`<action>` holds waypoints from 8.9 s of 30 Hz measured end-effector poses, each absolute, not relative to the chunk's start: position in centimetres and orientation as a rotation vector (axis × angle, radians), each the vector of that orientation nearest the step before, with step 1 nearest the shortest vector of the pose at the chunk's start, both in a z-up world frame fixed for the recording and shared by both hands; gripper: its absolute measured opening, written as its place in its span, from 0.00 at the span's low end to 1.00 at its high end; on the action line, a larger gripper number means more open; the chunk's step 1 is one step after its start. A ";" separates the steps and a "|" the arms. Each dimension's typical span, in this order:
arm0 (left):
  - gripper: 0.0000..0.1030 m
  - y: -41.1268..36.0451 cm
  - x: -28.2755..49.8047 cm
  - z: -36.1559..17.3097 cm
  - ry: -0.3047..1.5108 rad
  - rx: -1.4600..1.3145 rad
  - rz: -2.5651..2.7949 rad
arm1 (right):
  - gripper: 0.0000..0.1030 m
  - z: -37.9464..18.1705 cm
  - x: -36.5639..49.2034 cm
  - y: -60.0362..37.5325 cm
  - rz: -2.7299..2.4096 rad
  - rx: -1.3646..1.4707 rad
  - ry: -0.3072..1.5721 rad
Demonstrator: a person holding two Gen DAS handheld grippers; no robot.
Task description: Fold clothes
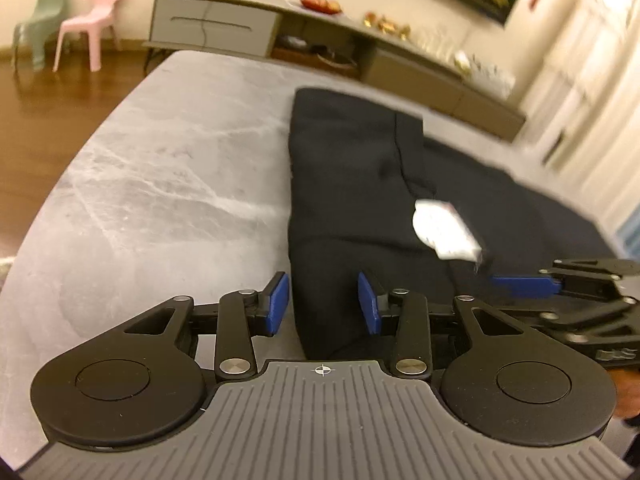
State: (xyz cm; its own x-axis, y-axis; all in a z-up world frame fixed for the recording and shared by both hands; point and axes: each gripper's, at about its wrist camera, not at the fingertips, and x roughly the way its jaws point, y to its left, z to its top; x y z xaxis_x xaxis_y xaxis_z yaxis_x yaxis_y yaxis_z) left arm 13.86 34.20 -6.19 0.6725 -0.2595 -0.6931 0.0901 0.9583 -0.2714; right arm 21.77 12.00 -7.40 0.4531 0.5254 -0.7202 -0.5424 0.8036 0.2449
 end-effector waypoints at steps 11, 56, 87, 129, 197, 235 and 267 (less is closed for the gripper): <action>0.36 33.8 13.6 -6.9 0.836 -0.244 -0.240 | 0.52 -7.4 23.2 9.2 0.561 0.235 0.985; 0.08 33.9 13.2 -7.2 0.807 -0.398 -0.227 | 0.56 -5.2 38.0 16.2 0.171 -0.062 0.772; 0.13 19.2 10.2 0.2 0.499 -0.203 -0.769 | 0.03 -4.6 35.1 -1.1 0.307 0.166 0.957; 0.06 16.4 17.8 -9.4 0.807 -0.037 -0.632 | 0.86 -5.6 27.5 3.0 0.550 -0.474 0.542; 0.06 21.8 17.5 -4.8 0.714 -0.219 -0.387 | 0.42 -9.1 29.1 -8.5 0.413 0.361 0.836; 0.17 9.5 34.3 -8.6 0.916 0.087 -0.162 | 0.73 -10.7 26.5 -22.5 0.261 -0.132 0.941; 0.17 18.4 17.6 -10.1 0.885 -0.161 -0.499 | 0.35 -9.2 47.4 3.9 0.284 -0.202 0.843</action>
